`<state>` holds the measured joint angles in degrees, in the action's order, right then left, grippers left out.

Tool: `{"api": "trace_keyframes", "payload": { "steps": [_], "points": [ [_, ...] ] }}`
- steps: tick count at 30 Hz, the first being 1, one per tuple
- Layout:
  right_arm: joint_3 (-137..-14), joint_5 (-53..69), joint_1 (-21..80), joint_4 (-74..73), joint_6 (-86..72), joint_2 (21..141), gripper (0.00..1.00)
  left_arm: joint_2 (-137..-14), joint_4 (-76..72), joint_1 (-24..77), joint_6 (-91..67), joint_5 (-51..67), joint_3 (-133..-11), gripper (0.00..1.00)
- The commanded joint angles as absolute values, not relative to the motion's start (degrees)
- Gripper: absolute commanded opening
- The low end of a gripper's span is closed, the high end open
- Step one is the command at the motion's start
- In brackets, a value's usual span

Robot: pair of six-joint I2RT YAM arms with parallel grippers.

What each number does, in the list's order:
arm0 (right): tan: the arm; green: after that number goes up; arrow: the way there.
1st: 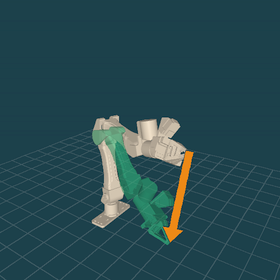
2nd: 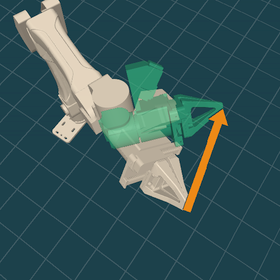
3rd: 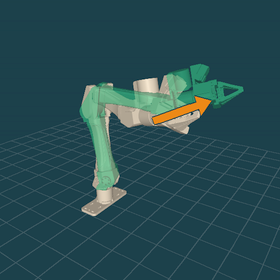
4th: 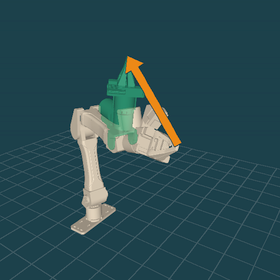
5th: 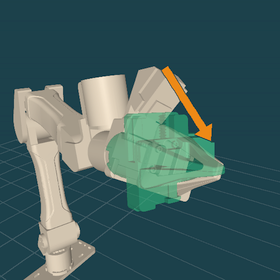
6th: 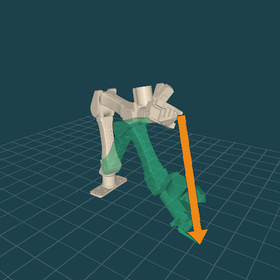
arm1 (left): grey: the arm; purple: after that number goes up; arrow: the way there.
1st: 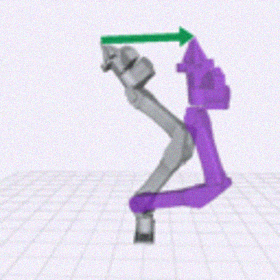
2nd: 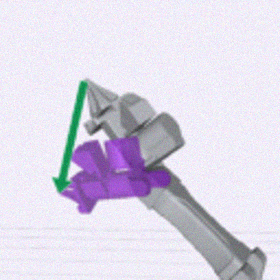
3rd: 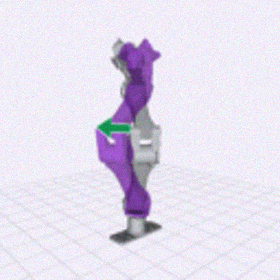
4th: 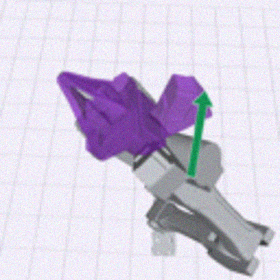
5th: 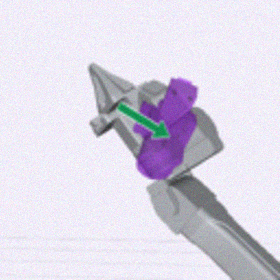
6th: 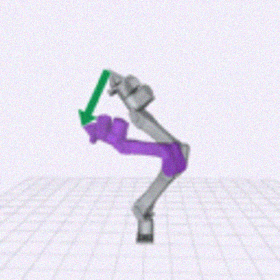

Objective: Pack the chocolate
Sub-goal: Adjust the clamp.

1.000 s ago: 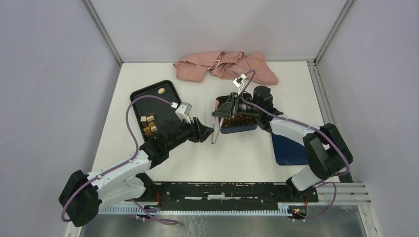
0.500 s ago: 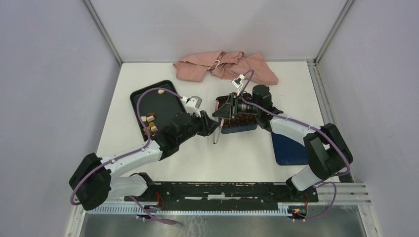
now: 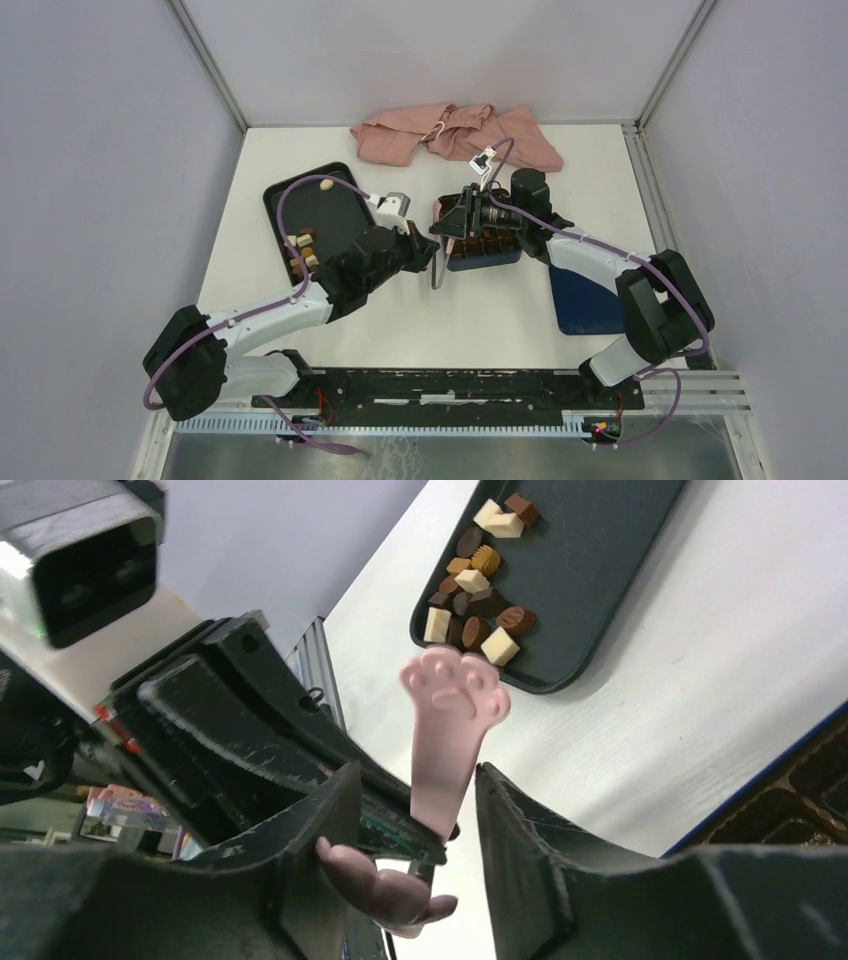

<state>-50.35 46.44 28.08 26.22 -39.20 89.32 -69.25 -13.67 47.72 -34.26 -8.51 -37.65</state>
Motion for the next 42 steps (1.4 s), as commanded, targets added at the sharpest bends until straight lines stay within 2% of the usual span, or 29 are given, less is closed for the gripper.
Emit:
{"api": "trace_keyframes", "payload": {
  "steps": [1, 3, 6, 12, 16, 19, 22, 24, 26, 32, 34, 42],
  "points": [
    [-54.34, 49.66, 28.02, 26.68, -36.19, 87.28, 0.62, -65.43, -17.08, 47.35, -34.28, -13.48, -35.88, 0.02],
    [-56.22, 50.70, 27.93, 23.87, -32.61, 86.90, 0.73, -64.31, -18.15, 46.66, -34.55, -12.55, -34.76, 0.02],
    [-57.30, 54.58, 27.06, 23.60, -28.77, 85.95, 0.81, -62.25, -21.36, 43.72, -36.43, -8.31, -31.92, 0.02],
    [-55.14, 63.93, 24.50, 32.74, -29.24, 84.87, 0.86, -57.91, -29.52, 37.89, -38.70, 4.98, -26.74, 0.02],
    [-49.71, 67.14, 24.82, 57.12, -45.65, 85.27, 0.86, -57.45, -33.03, 36.17, -38.77, 13.21, -26.26, 0.02],
    [-48.86, 67.90, 25.63, 64.71, -51.86, 86.08, 0.83, -57.83, -34.18, 35.92, -38.94, 16.67, -26.70, 0.02],
    [-48.71, 68.52, 27.23, 66.95, -52.61, 85.89, 0.76, -58.37, -35.50, 35.66, -39.80, 18.36, -26.80, 0.02],
    [-48.93, 68.89, 28.04, 68.62, -53.54, 85.53, 0.67, -58.61, -36.19, 35.33, -40.18, 18.81, -26.81, 0.02],
    [-49.13, 68.99, 28.55, 68.57, -53.95, 85.58, 0.62, -58.86, -38.01, 34.89, -41.33, 19.82, -26.53, 0.02],
    [-49.04, 68.81, 29.14, 67.59, -53.37, 85.85, 0.61, -59.59, -42.57, 34.31, -43.42, 23.69, -26.64, 0.02],
    [-49.21, 69.05, 29.81, 67.59, -53.31, 85.83, 0.53, -60.20, -43.11, 34.22, -43.67, 24.15, -26.87, 0.02],
    [-49.83, 69.87, 30.41, 70.30, -55.61, 85.20, 0.05, -61.52, -44.38, 31.64, -45.73, 22.59, -25.03, 0.02]
  ]
}}
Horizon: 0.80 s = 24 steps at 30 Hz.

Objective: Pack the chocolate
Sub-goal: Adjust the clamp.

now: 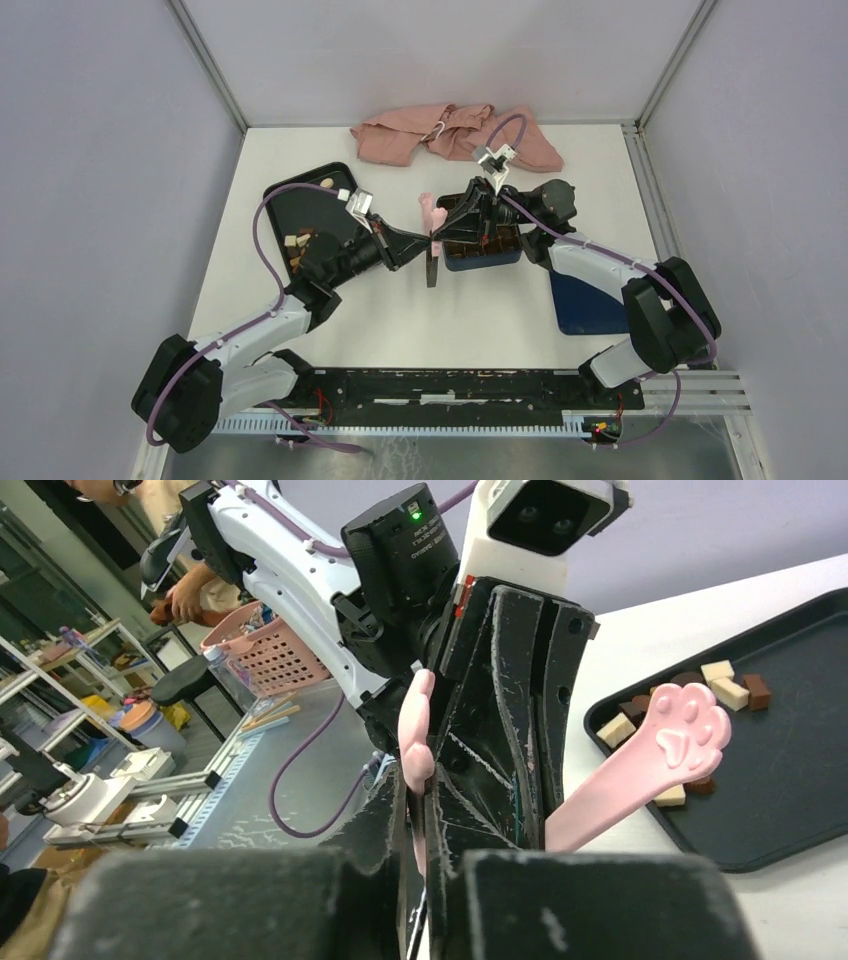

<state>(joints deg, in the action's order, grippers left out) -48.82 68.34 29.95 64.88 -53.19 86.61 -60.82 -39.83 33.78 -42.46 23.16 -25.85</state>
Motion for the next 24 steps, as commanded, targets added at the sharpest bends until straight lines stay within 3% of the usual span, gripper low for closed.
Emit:
{"api": "trace_keyframes", "payload": {
  "steps": [1, 9, 13, 17, 20, 24],
  "points": [
    [-49.83, 70.05, 30.40, 72.08, -56.75, 85.09, 0.01, -61.71, -44.35, 30.85, -46.70, 22.28, -24.66, 0.02],
    [-49.74, 70.96, 30.75, 92.34, -70.22, 83.95, 0.00, -67.88, -44.00, 23.41, -54.90, 23.51, -22.91, 0.02],
    [-49.58, 70.82, 30.76, 84.19, -64.57, 84.12, 0.00, -70.15, -50.15, 23.41, -55.19, 29.24, -25.22, 0.02],
    [-49.82, 69.63, 30.75, 69.48, -53.55, 85.17, 0.00, -68.96, -47.22, 24.33, -51.48, 34.54, -30.22, 0.06],
    [-50.51, 69.91, 30.54, 66.60, -51.84, 85.66, 0.00, -67.01, -40.65, 24.79, -48.07, 36.04, -32.58, 0.22],
    [-51.14, 72.19, 28.83, 74.24, -57.51, 85.18, 0.00, -56.26, -29.81, 24.75, -42.49, 22.36, -28.97, 0.72]
  ]
}}
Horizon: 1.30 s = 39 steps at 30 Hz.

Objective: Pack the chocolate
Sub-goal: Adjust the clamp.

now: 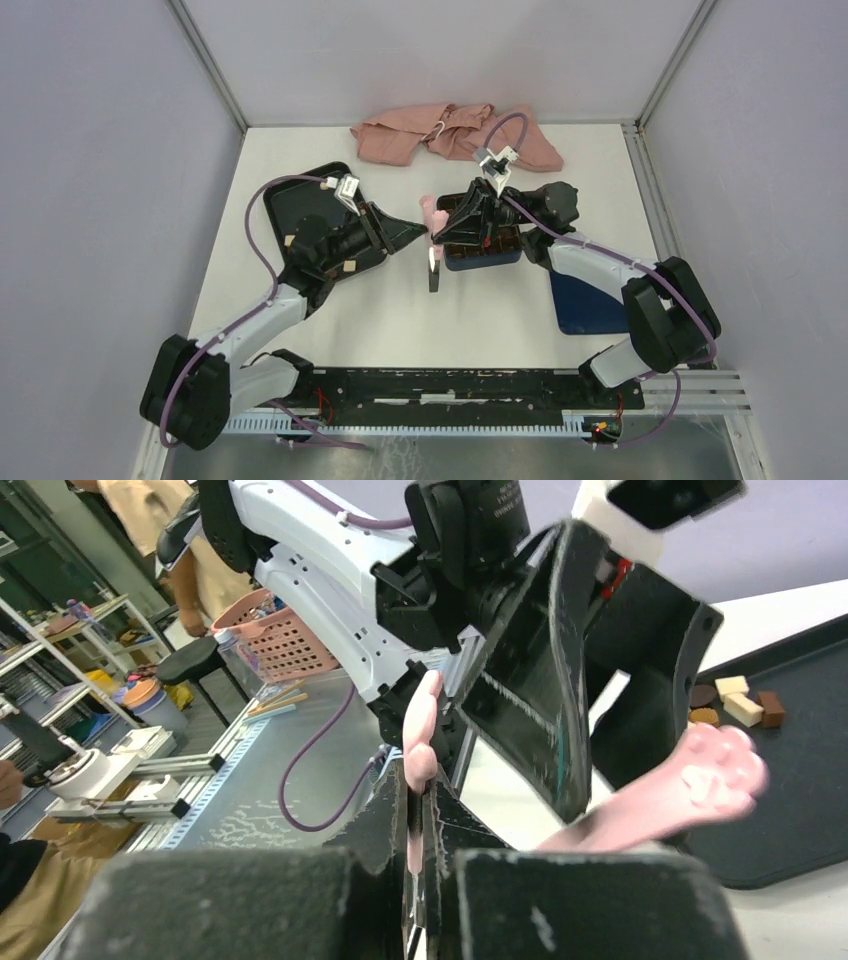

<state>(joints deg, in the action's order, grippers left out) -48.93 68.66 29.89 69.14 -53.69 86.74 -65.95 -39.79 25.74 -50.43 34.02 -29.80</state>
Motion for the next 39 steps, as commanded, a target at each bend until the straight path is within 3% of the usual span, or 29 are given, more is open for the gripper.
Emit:
{"api": "trace_keyframes", "payload": {
  "steps": [1, 5, 10, 14, 18, 23, 32, 39],
  "points": [
    [-51.23, 72.60, 28.21, 74.73, -58.15, 85.00, 0.00, -53.12, -28.68, 24.66, -41.75, 20.21, -27.55, 0.81],
    [-51.09, 72.80, 26.48, 74.64, -58.29, 84.92, 0.00, -44.64, -27.71, 24.75, -39.95, 19.24, -23.17, 0.91],
    [-50.51, 70.42, 26.21, 71.98, -58.45, 85.42, 0.00, -38.02, -46.92, 26.21, -43.14, 27.82, -13.31, 0.93],
    [-50.54, 68.76, 26.14, 67.04, -58.32, 85.69, 0.00, -36.75, -43.02, 32.77, -39.68, 20.28, -12.98, 0.94],
    [-50.19, 67.44, 25.57, 66.42, -60.20, 85.61, 0.00, -40.76, -44.79, 38.70, -39.44, 13.74, -13.50, 0.94],
    [-49.49, 66.81, 25.27, 66.78, -61.22, 85.53, 0.00, -50.73, -55.32, 40.02, -44.61, 16.59, -13.81, 0.99],
    [-48.57, 66.27, 25.35, 68.47, -62.00, 86.17, 0.00, -58.83, -57.24, 42.87, -44.52, 13.17, -18.28, 1.00],
    [-47.73, 65.48, 25.79, 69.89, -62.98, 86.75, 0.00, -67.05, -62.58, 46.39, -45.75, 13.41, -22.22, 0.92]
  ]
}}
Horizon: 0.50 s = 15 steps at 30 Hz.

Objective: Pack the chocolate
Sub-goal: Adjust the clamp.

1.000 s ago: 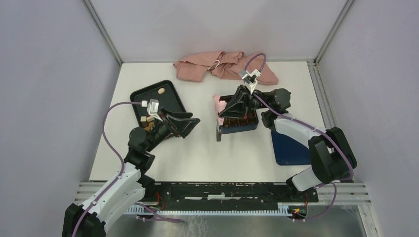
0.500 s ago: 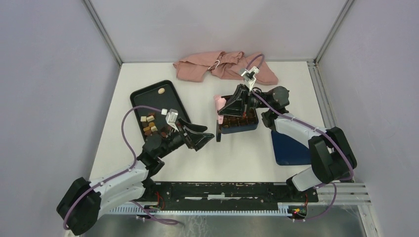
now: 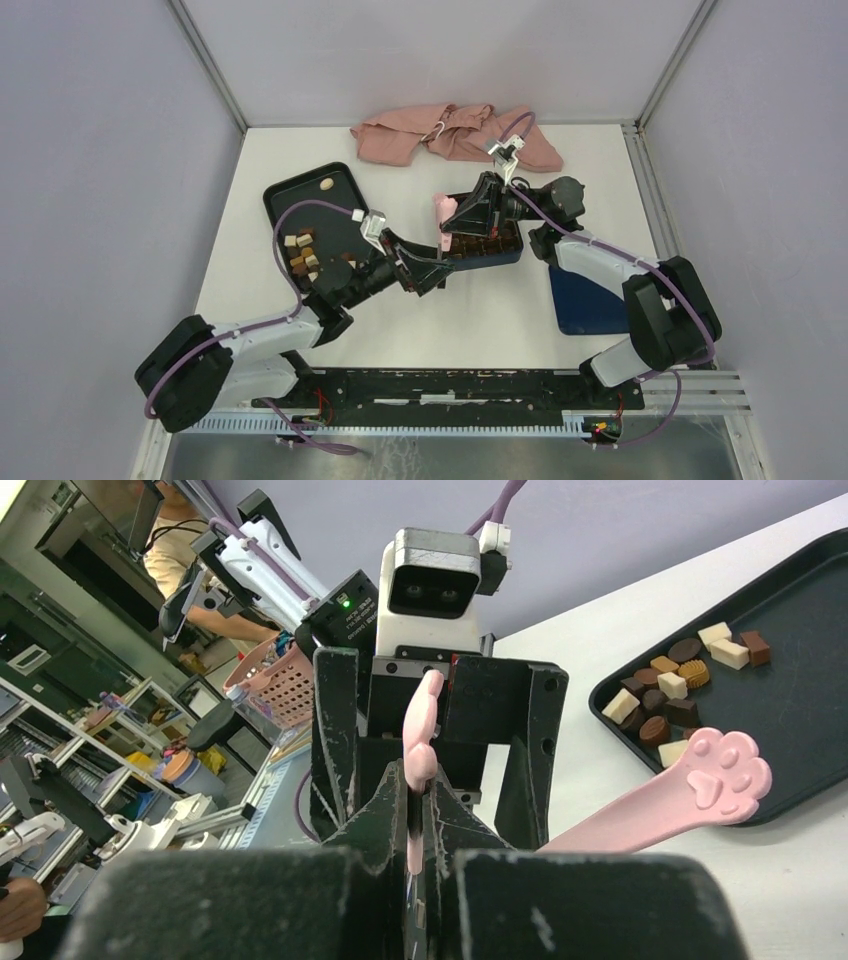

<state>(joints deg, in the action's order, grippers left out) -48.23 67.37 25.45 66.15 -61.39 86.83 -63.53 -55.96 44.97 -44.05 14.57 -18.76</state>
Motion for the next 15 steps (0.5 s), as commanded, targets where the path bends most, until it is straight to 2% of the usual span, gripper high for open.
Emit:
{"api": "trace_keyframes", "payload": {
  "steps": [1, 7, 11, 15],
  "points": [
    [-47.59, 65.40, 25.92, 70.47, -63.39, 86.70, 0.00, -68.21, -63.58, 46.54, -46.19, 13.44, -22.59, 0.89],
    [-47.20, 65.21, 26.01, 72.11, -64.67, 86.70, 0.00, -73.37, -70.99, 46.51, -49.55, 13.25, -23.31, 0.59],
    [-47.11, 65.17, 26.01, 72.97, -65.59, 86.75, 0.00, -76.19, -75.39, 46.56, -51.46, 14.00, -23.64, 0.52],
    [-46.94, 64.84, 26.02, 73.13, -65.70, 86.62, 0.00, -78.11, -79.62, 46.67, -52.88, 13.70, -23.18, 0.50]
  ]
}}
